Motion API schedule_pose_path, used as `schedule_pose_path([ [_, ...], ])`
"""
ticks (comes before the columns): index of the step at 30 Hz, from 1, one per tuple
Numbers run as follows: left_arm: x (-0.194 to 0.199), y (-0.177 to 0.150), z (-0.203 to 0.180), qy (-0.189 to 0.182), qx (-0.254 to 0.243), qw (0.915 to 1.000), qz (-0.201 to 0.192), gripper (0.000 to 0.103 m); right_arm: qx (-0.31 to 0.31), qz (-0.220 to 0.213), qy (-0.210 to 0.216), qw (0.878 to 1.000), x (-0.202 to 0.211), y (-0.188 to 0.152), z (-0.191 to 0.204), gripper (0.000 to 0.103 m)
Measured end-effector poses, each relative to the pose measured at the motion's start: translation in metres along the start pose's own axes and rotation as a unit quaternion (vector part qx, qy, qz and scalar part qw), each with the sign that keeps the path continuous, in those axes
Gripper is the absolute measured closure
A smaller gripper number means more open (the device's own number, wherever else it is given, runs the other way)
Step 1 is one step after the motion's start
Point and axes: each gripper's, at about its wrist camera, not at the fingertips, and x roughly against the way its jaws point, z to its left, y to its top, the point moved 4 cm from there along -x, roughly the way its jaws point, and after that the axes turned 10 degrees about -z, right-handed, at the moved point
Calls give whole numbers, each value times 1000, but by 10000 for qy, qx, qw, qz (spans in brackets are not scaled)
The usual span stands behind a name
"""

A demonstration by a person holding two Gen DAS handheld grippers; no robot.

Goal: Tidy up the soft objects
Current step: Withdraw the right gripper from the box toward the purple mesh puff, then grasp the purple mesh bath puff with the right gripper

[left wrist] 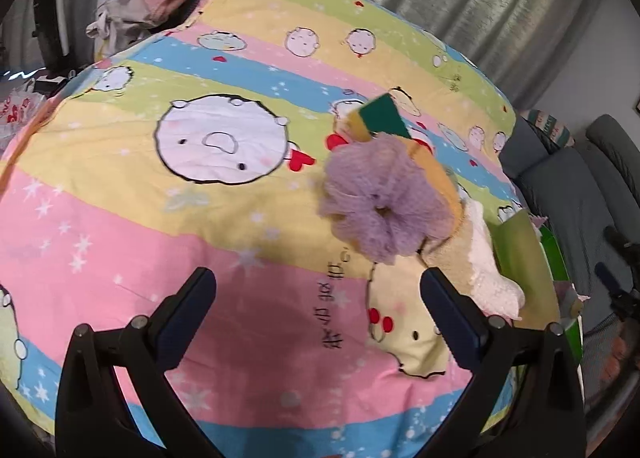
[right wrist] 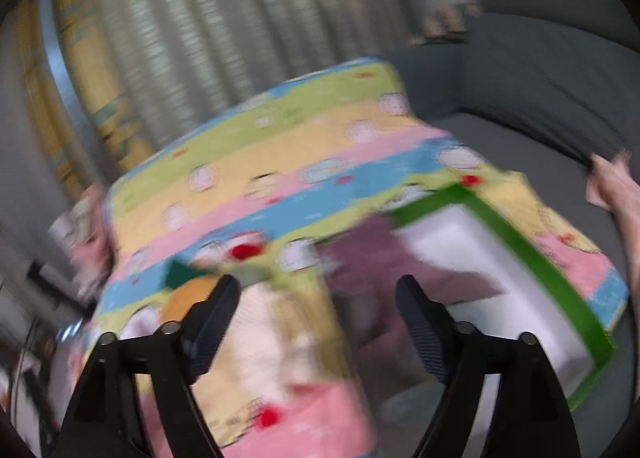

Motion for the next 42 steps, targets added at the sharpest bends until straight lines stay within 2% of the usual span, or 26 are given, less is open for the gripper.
schedule_pose_path([
  [3,2,1,11,157,19,9999,-16,1,201,275,814,9961,-11,-18,53,15],
  [9,10,4,35,308,197,9993,-61,1,1071,825,1510,9792,-55,-70,145,15],
  [11,14,6,45,437,205,9988,-72,1,1401,882,1518,9744,-63,-86,165,17],
  [14,19,8,56,496,243,9984,-111,1,1960,837,1248,9690,-83,-100,187,31],
  [16,24,11,65,475,333,9982,-157,1,2175,922,1052,9660,-95,-110,195,47],
  [17,26,12,69,471,372,9981,-160,1,2197,1041,982,9650,-102,-115,195,55],
  [19,29,13,76,473,447,9977,-171,1,2072,1356,1060,9630,-109,-120,191,86],
  [22,35,17,84,472,521,9972,-237,1,1947,1548,1326,9594,-102,-126,194,96],
  [24,39,18,87,469,563,9969,-288,1,1903,1501,1566,9575,-87,-127,201,98],
  [26,42,19,89,420,605,9968,-304,1,1613,1556,2015,9535,-66,-123,208,98],
  [28,45,20,92,346,668,9967,-321,1,1341,1671,2494,9444,-47,-119,215,99],
  [34,52,22,98,125,877,9955,-346,1,803,1997,3171,9237,-7,-116,219,99],
  [37,52,21,96,-37,968,9949,-282,1,682,2444,3121,9155,-14,-136,215,99],
  [39,49,19,94,-64,952,9953,-184,1,807,2594,2598,9267,-32,-152,205,98],
  [42,43,13,86,-87,814,9966,-29,1,1073,2536,1840,9436,-57,-162,192,98],
])
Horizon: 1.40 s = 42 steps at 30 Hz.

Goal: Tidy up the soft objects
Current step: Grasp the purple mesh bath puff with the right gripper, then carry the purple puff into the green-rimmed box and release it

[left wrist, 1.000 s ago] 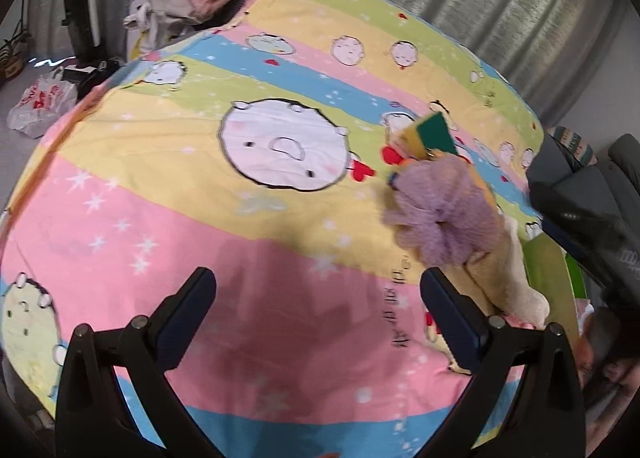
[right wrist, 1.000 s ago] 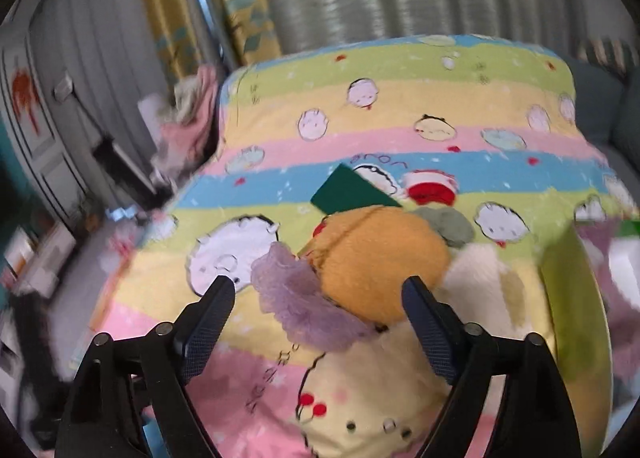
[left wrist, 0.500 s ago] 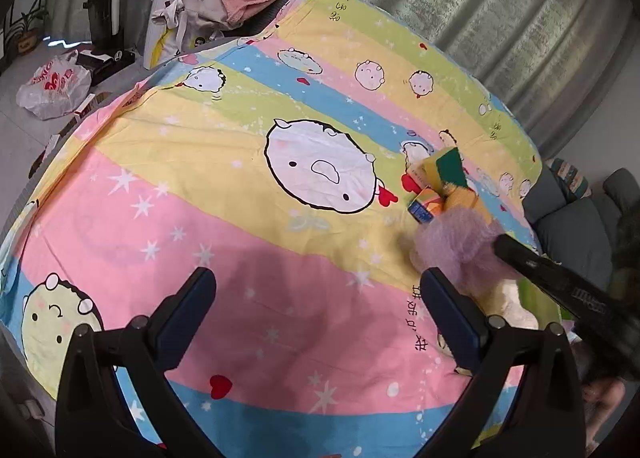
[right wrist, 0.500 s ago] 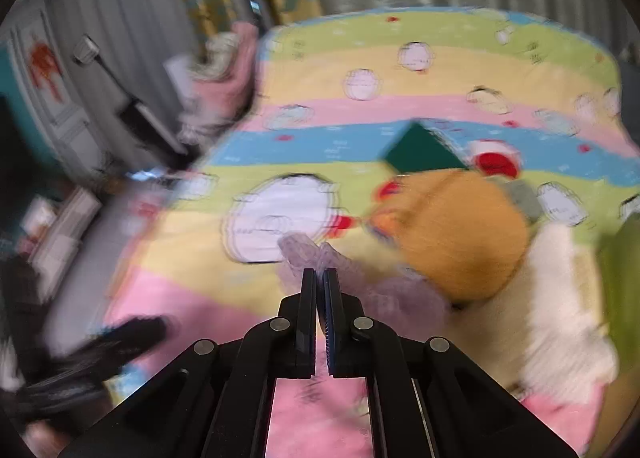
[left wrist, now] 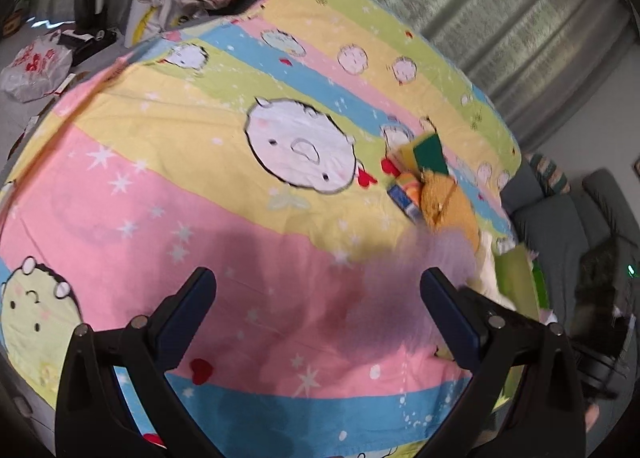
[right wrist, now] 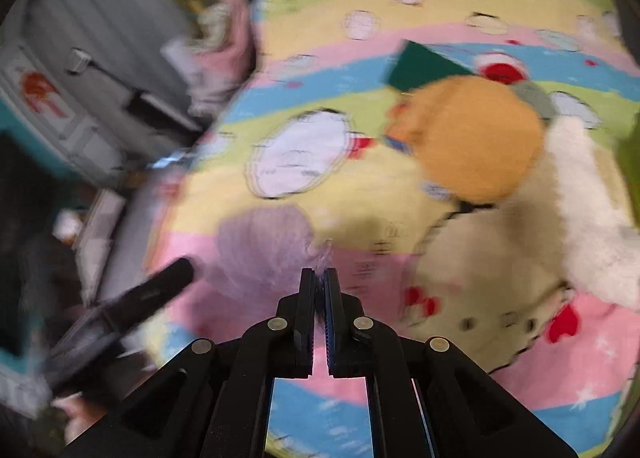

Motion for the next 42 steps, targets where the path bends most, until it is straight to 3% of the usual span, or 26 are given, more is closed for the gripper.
schedule_pose_path([
  [3,-10,-11,-9,51,-199,9996,191,1,43,109,-363,9993,-11,1,-12,98],
  [5,-18,-17,-15,71,-319,9991,284,1,-55,137,-364,9992,-12,4,-21,95],
  [8,-31,-23,-24,48,-415,9984,392,2,-138,78,-395,9991,-8,12,-30,66],
  [10,-41,-26,-29,48,-436,9980,450,3,-228,-30,-364,9991,-3,17,-33,32],
  [11,-45,-27,-30,63,-448,9979,472,4,-242,-76,-299,9992,-2,20,-33,29],
  [15,-59,-29,-41,58,-524,9973,508,12,-149,45,157,9998,-16,29,-25,28],
  [17,-63,-30,-49,33,-678,9967,449,30,-101,93,185,9997,-28,31,-22,28],
  [20,-75,-39,-58,-140,-724,9950,670,52,-30,176,329,9993,-42,28,-20,29],
  [25,-87,-45,-70,-159,-798,9942,705,82,-355,497,446,9971,-64,16,-35,55],
  [28,-88,-48,-81,-278,-880,9928,762,84,-601,518,675,9946,-60,13,-42,68],
  [30,-84,-50,-95,-282,-1184,9905,640,85,-601,422,833,9938,-51,15,-41,73],
  [37,-60,-52,-157,-757,-1940,9780,120,85,-486,-472,653,9956,23,33,-59,73],
  [42,-48,-57,-222,-1213,-2468,9614,-79,85,-531,-1216,309,9907,84,48,-93,73],
])
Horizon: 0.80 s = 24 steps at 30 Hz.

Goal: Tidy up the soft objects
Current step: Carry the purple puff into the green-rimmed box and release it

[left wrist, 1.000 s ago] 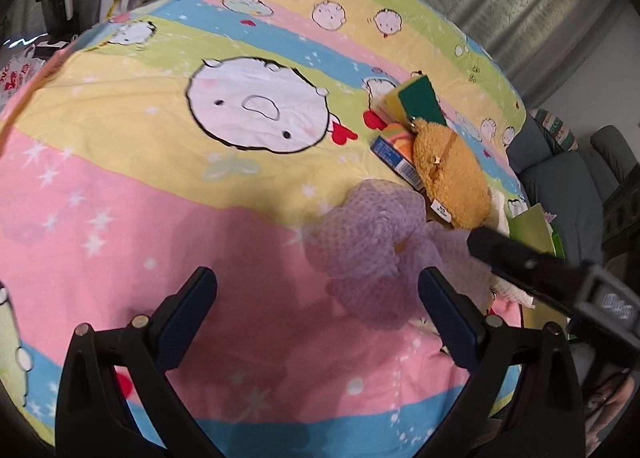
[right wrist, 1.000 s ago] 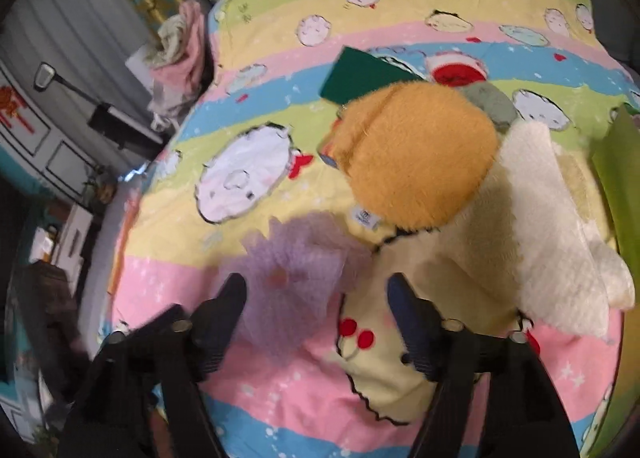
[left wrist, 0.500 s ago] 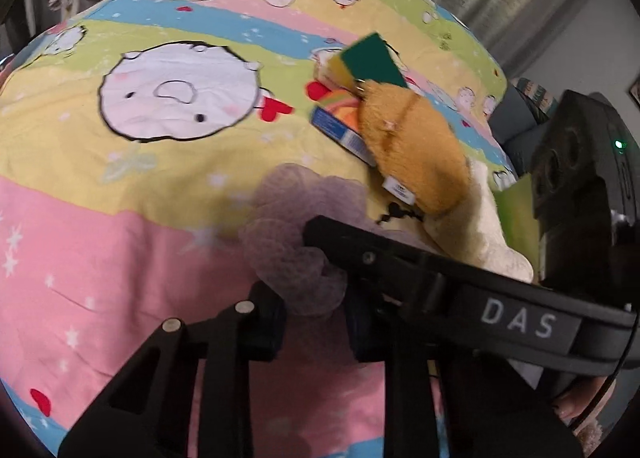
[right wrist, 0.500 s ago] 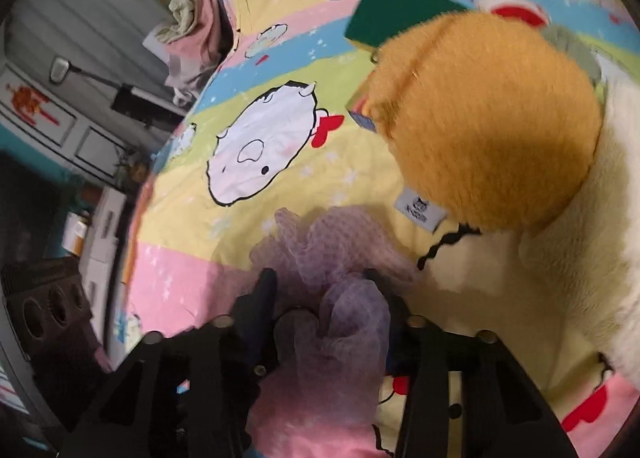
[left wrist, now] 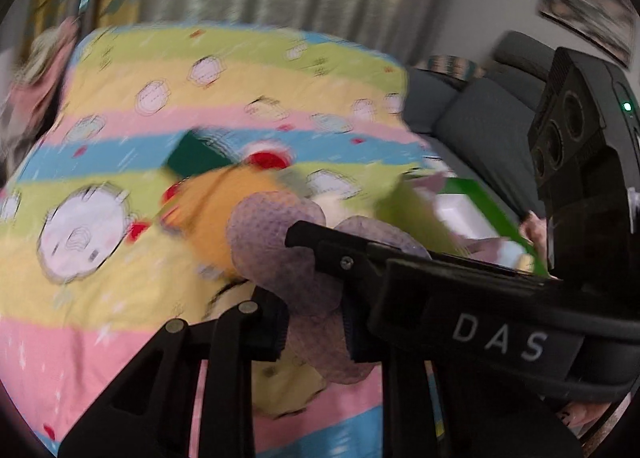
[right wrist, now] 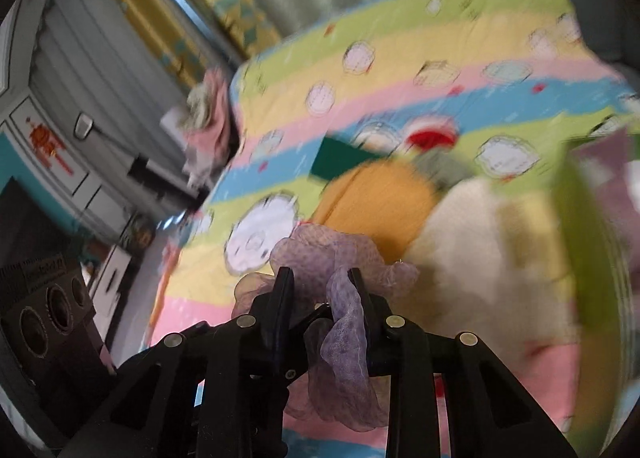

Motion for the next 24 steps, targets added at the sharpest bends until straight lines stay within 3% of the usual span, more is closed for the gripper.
schedule_pose_path([
  [5,-16,18,-61,-484,-474,9977,-98,85,-270,-750,-401,9960,59,27,-45,73],
  [11,-48,26,-130,-975,-1012,9901,-57,85,-659,-1324,-914,9848,106,42,-101,73],
  [16,-72,20,-171,-1348,-1264,9826,180,83,-1089,-1516,-1069,9766,128,41,-146,73],
  [24,-114,3,-206,-1692,-1156,9767,640,82,-1729,-1606,-1656,9575,141,34,-209,73],
])
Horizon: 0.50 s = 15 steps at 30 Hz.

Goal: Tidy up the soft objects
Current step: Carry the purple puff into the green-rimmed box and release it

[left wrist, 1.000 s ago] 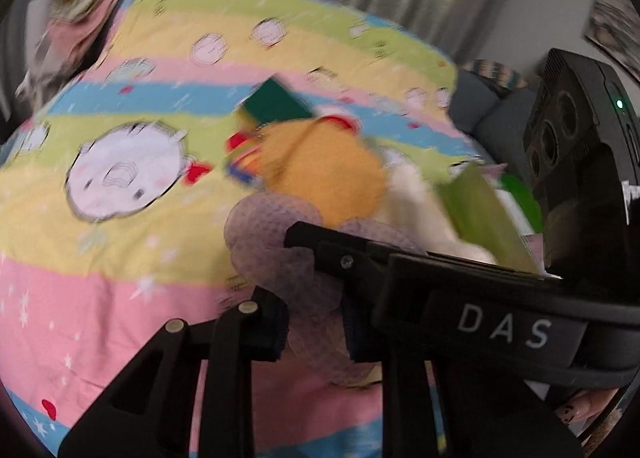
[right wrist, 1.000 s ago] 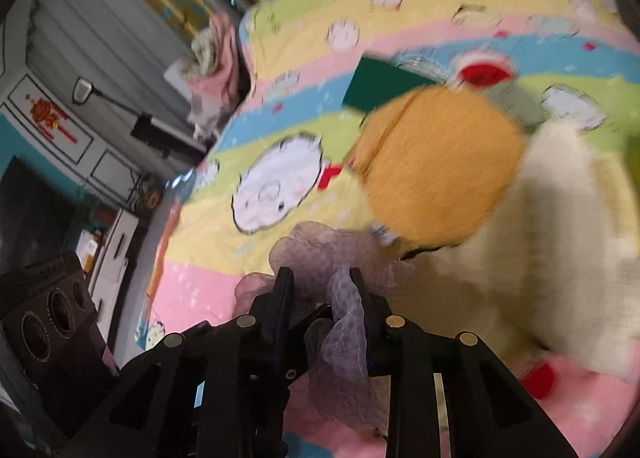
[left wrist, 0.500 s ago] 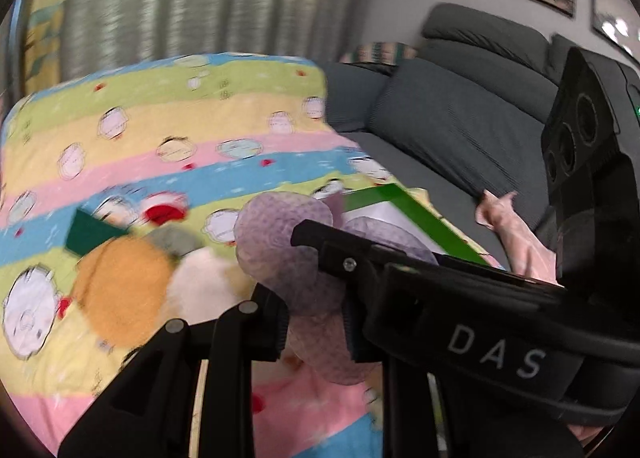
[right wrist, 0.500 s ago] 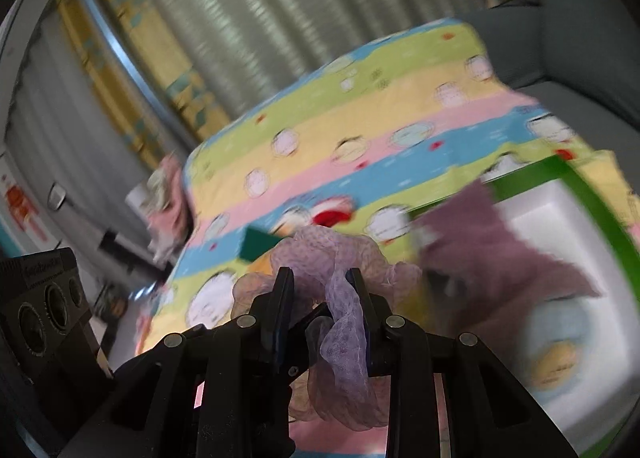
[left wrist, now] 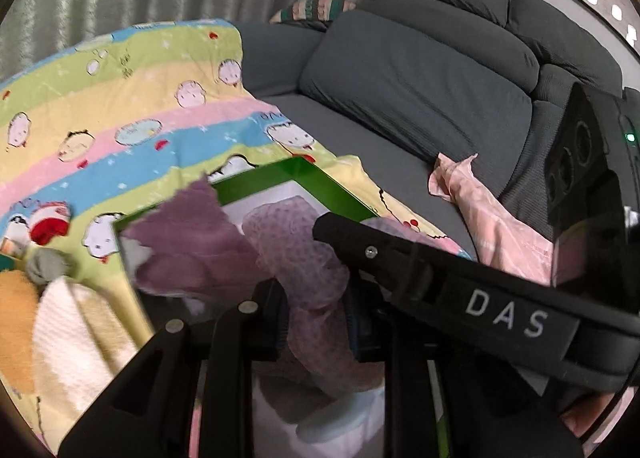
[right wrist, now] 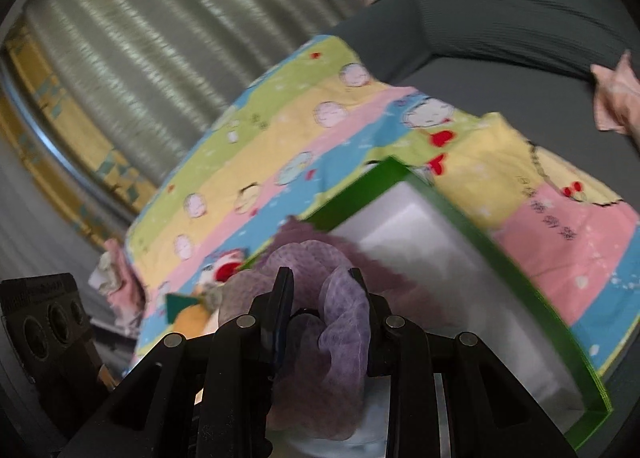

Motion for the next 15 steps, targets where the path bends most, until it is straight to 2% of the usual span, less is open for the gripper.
schedule_pose_path([
  [3,-12,-3,-4,0,36,10000,87,82,-42,-12,-257,9997,-5,0,-14,73],
  [7,-22,-5,2,5,253,9995,205,78,-364,34,-273,9990,-11,0,-29,73],
  [9,-22,-4,7,50,393,9990,185,72,-366,4,-489,9981,-13,1,-33,73],
  [11,-19,-4,12,232,403,9988,175,61,-423,-42,-623,9972,-15,2,-38,73],
  [14,-12,-2,20,367,482,9981,135,36,-697,-111,-413,9967,-12,3,-39,73],
  [15,-8,-1,24,417,541,9975,152,33,-720,-177,-378,9965,-9,5,-38,73],
])
